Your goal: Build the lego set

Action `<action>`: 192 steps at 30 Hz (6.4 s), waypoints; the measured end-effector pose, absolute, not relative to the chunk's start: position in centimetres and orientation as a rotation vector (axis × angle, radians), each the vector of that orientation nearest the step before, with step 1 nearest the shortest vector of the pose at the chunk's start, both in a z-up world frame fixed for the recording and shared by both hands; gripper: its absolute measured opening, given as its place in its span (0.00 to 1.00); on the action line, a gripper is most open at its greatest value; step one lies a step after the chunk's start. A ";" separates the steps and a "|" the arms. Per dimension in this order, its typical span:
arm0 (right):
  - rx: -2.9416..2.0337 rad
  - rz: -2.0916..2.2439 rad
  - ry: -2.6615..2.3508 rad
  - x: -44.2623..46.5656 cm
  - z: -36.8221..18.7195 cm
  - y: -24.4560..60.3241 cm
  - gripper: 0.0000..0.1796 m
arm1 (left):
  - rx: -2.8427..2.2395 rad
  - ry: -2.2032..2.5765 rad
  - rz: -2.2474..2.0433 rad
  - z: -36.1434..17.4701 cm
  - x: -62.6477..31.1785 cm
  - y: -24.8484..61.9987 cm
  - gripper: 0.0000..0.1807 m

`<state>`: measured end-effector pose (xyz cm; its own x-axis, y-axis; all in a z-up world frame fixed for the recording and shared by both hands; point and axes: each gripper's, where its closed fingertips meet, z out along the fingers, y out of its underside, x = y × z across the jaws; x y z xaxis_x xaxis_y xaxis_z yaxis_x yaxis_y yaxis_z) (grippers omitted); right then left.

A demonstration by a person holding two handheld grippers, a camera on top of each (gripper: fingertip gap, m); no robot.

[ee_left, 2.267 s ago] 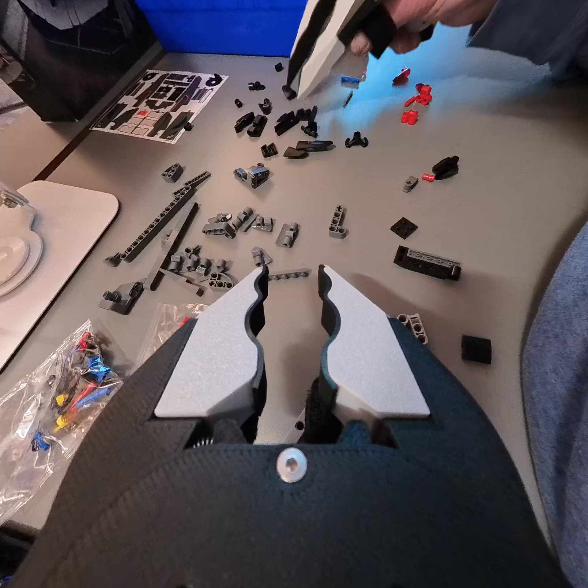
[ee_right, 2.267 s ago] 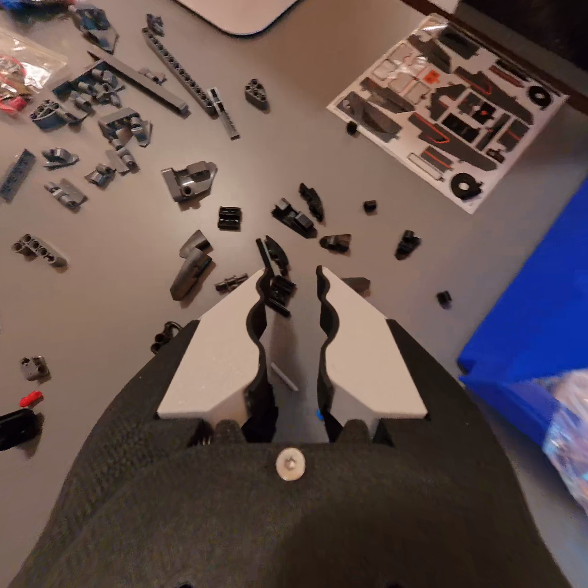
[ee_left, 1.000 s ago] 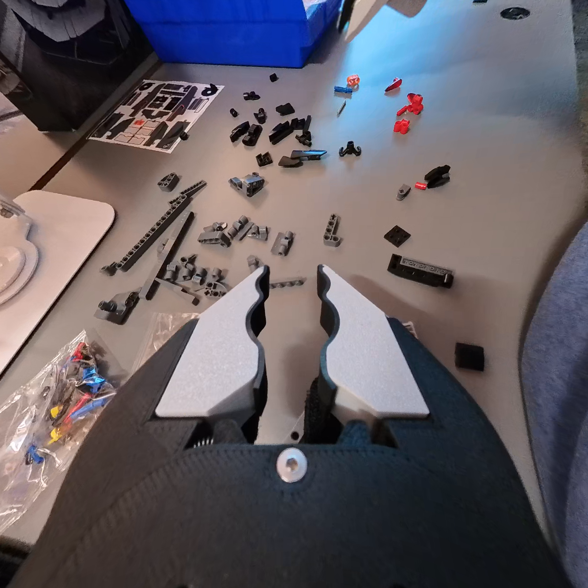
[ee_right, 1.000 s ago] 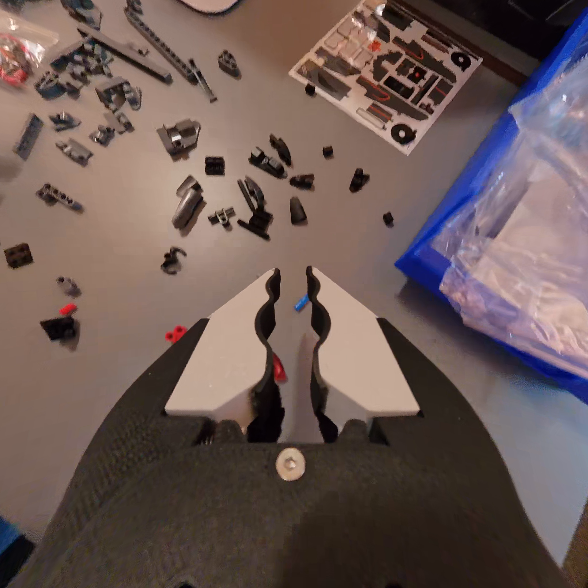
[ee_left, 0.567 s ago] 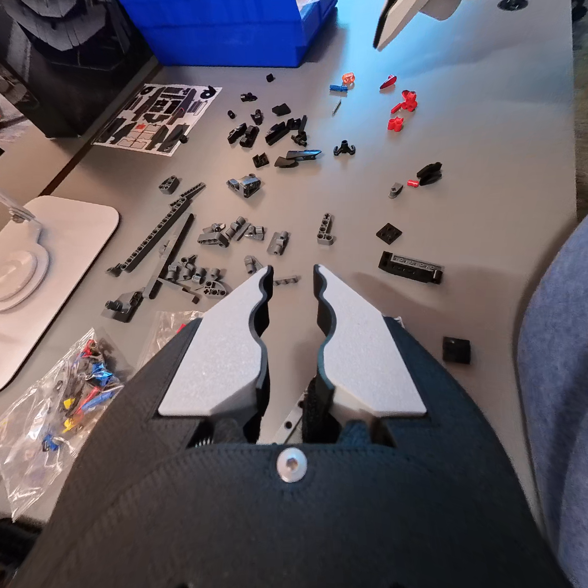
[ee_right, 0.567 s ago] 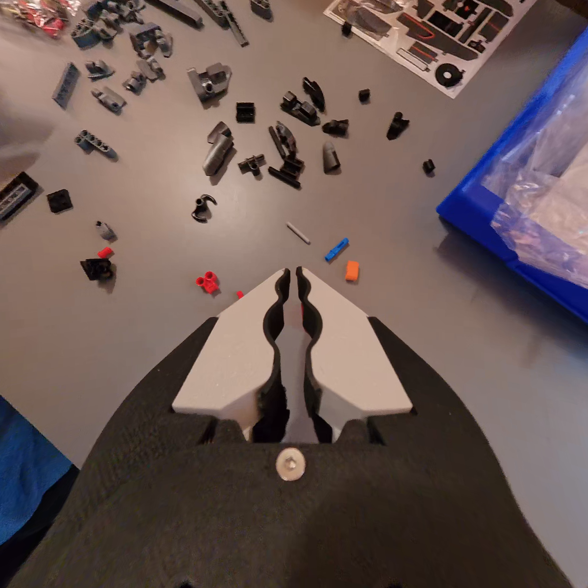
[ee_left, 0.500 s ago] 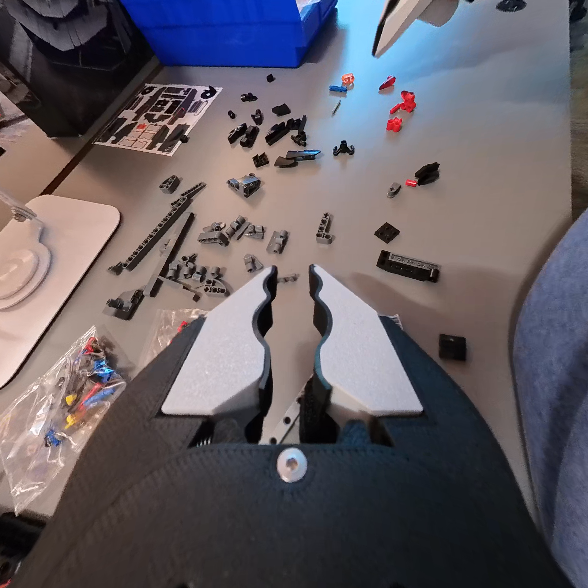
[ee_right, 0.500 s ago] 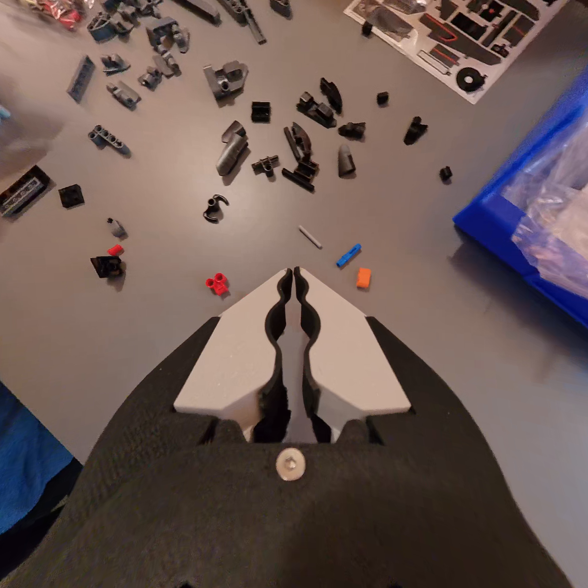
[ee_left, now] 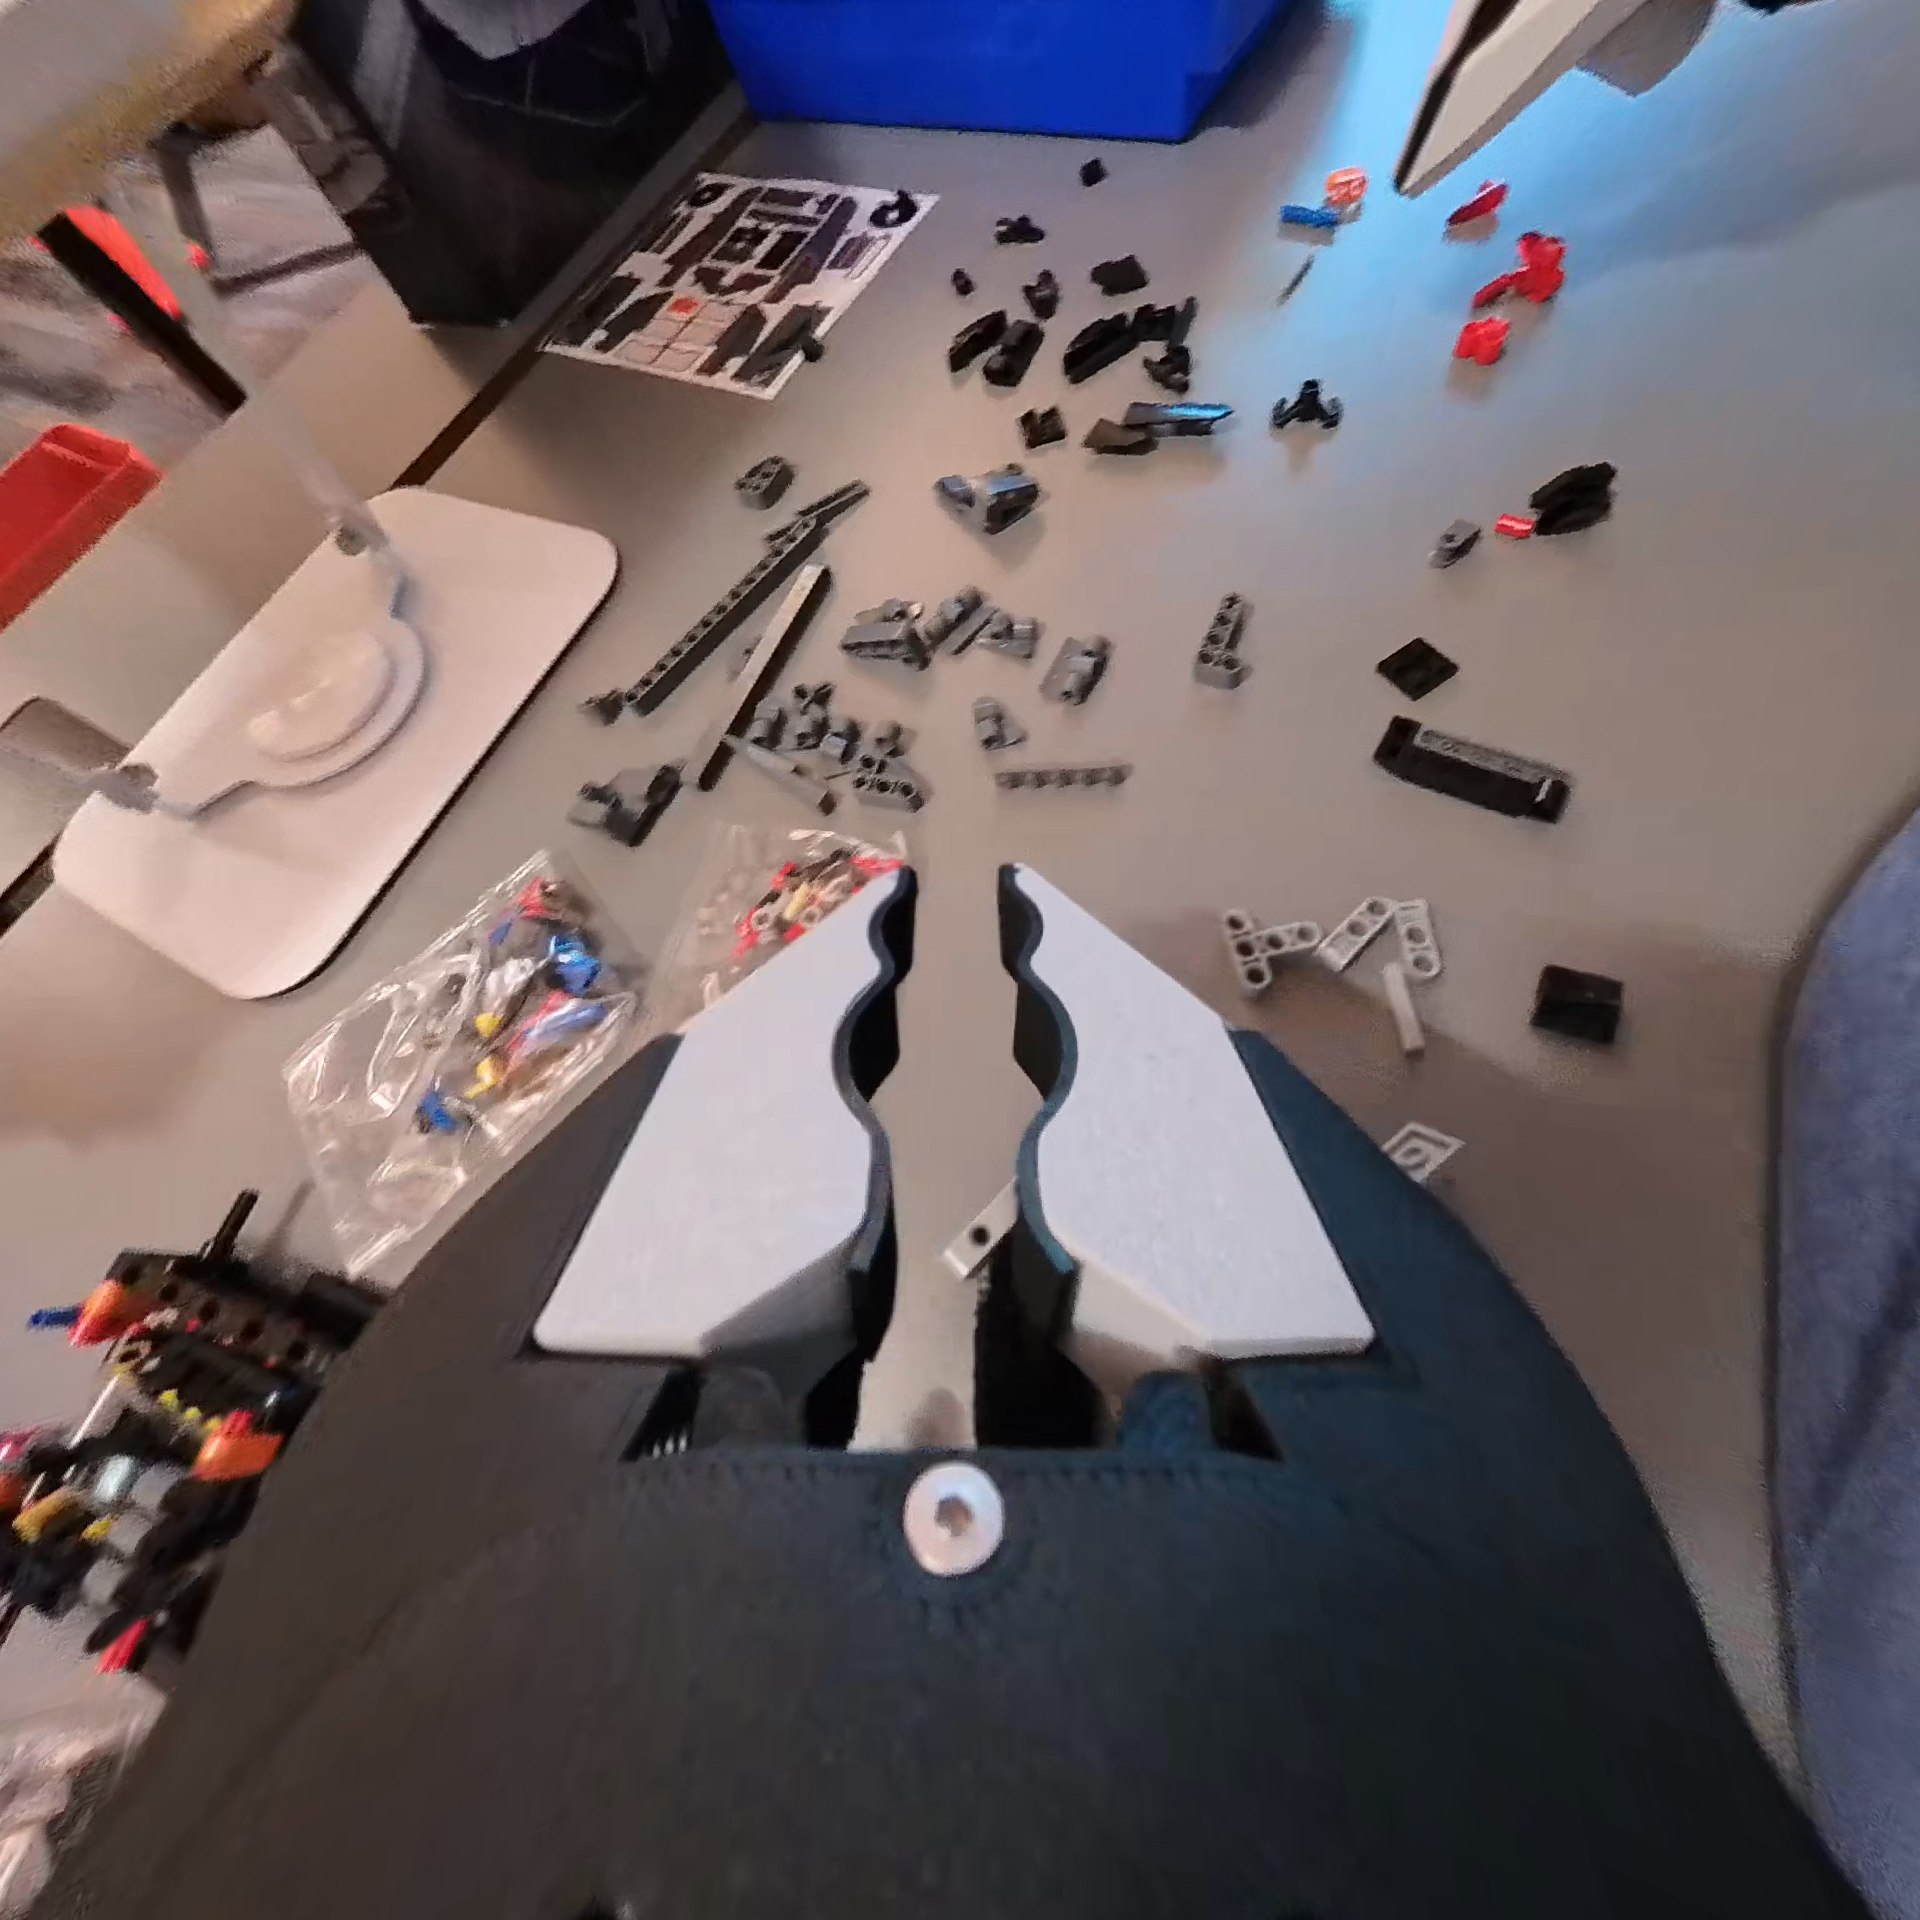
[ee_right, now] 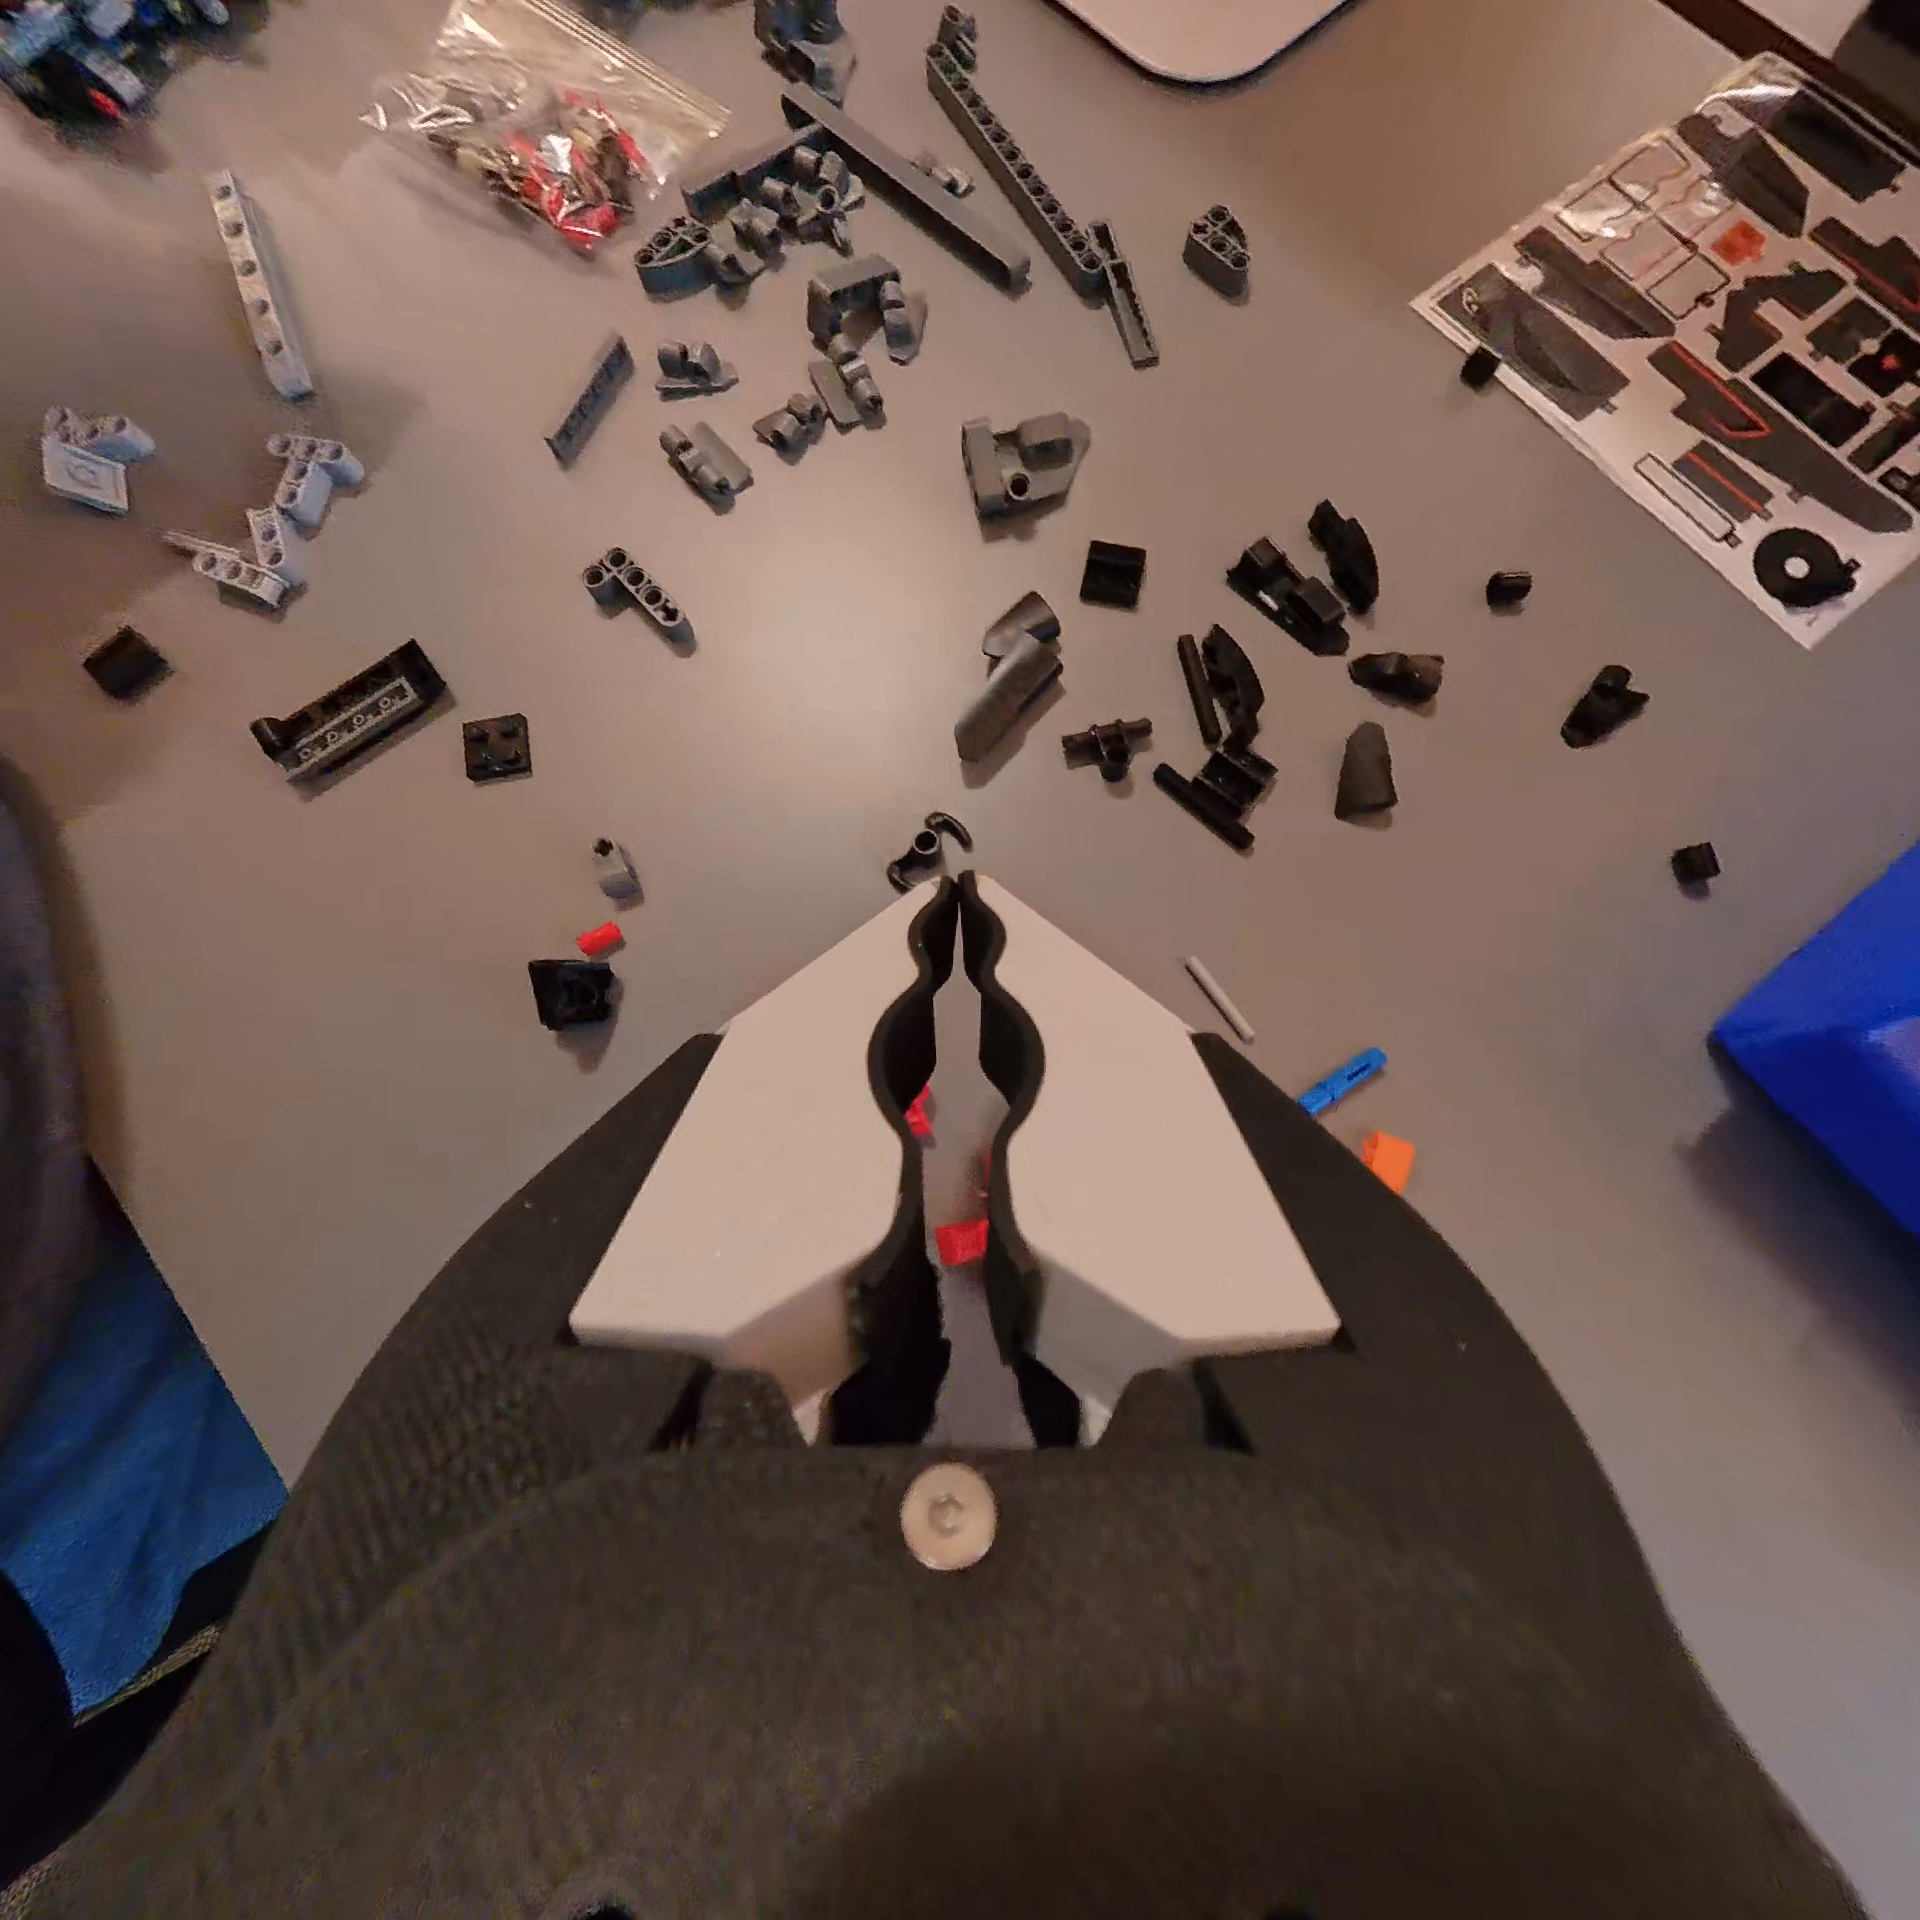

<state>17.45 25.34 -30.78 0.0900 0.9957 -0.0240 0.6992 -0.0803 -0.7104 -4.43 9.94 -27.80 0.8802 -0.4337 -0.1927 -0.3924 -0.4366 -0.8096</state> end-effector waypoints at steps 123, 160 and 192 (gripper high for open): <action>-2.095 0.431 -1.433 25.7 -31.2 27.9 0.12 | -1.859 0.954 0.034 -28.0 1.5 8.9 0.04; -2.077 0.454 -1.647 23.0 -34.9 24.2 0.08 | -1.857 0.952 0.022 -27.9 2.2 8.6 0.04; -1.814 0.697 -1.668 17.0 -29.3 18.0 0.07 | -1.947 0.855 0.085 -28.5 -0.3 3.8 0.04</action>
